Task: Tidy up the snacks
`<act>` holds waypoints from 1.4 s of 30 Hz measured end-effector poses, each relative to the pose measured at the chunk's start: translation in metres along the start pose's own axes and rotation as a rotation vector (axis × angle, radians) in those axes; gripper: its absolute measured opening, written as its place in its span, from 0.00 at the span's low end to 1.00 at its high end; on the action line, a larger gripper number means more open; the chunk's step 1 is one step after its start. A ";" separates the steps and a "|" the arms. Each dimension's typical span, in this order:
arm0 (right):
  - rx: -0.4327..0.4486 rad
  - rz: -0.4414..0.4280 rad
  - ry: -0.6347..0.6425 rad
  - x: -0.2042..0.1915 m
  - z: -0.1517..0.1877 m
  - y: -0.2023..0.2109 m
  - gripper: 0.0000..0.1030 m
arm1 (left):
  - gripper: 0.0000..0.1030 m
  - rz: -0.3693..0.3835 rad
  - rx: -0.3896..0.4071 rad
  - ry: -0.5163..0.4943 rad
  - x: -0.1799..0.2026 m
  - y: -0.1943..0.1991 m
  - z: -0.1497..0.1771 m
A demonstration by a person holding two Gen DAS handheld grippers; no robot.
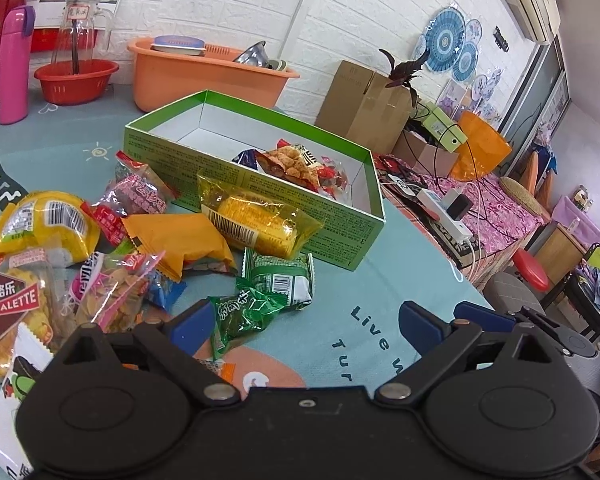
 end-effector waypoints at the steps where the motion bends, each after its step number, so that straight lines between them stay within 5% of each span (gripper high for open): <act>1: -0.002 -0.001 0.001 0.000 0.000 0.000 1.00 | 1.00 -0.001 -0.002 0.000 -0.001 -0.002 0.000; 29: -0.063 -0.016 -0.038 0.007 0.018 -0.018 1.00 | 1.00 -0.102 -0.043 -0.056 -0.026 -0.058 0.000; 31: -0.066 -0.017 -0.041 0.008 0.019 -0.019 1.00 | 0.70 -0.115 -0.041 -0.081 -0.028 -0.059 0.000; 32: -0.068 -0.017 -0.044 0.008 0.020 -0.020 1.00 | 0.67 -0.116 -0.042 -0.091 -0.028 -0.059 0.000; 42: -0.090 -0.018 -0.055 0.012 0.024 -0.026 1.00 | 0.68 -0.061 -0.086 -0.107 -0.017 -0.046 0.017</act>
Point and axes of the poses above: each gripper's, at about its wrist camera, not at the fingertips, and y roughly against the way its jaws point, x to its right, z to its underside, the point moved 9 cm from there along -y, roughly the way its jaws point, and after that the axes turned 14 degrees about y, right-handed, at the moved point
